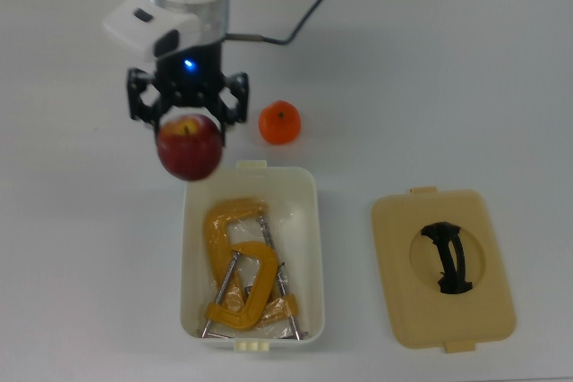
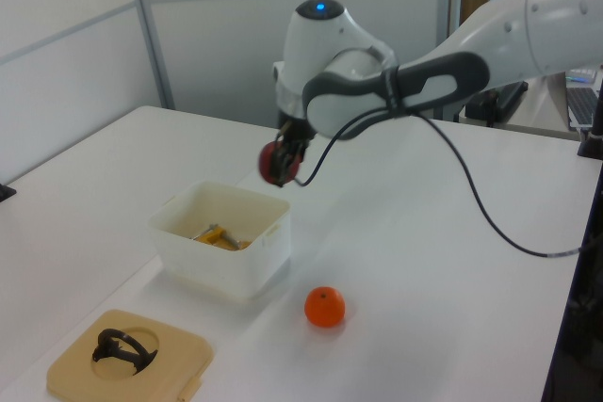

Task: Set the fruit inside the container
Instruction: 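Lift the red apple and carry it over the white container, then lower the apple into the container and open the gripper, then move the gripper down onto the orange tangerine and close it, then lift the tangerine and carry it over the container beside the apple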

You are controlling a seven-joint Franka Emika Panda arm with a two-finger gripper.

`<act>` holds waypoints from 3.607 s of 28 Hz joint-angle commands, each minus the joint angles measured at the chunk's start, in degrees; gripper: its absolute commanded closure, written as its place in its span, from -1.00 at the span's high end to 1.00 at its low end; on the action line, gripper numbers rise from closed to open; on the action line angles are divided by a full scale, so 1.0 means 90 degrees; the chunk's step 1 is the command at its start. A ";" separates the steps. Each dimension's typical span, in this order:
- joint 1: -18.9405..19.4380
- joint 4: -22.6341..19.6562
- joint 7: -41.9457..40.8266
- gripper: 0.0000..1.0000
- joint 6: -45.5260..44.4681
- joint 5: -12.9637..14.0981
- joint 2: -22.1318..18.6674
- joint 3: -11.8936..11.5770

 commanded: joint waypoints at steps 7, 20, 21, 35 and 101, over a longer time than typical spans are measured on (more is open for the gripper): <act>0.0301 0.0114 0.1433 1.00 0.1054 -0.0305 0.0610 -0.0035; 0.0447 -0.0491 0.1464 1.00 -0.0703 -0.0247 -0.0278 0.0033; 0.0466 -0.0637 0.1328 1.00 -0.0985 -0.0208 -0.0453 0.0081; 0.0564 -0.1868 0.1131 1.00 -0.1691 -0.0178 -0.1051 0.0511; 0.0203 0.0319 0.0985 -0.23 0.0975 -0.1018 0.0512 0.0346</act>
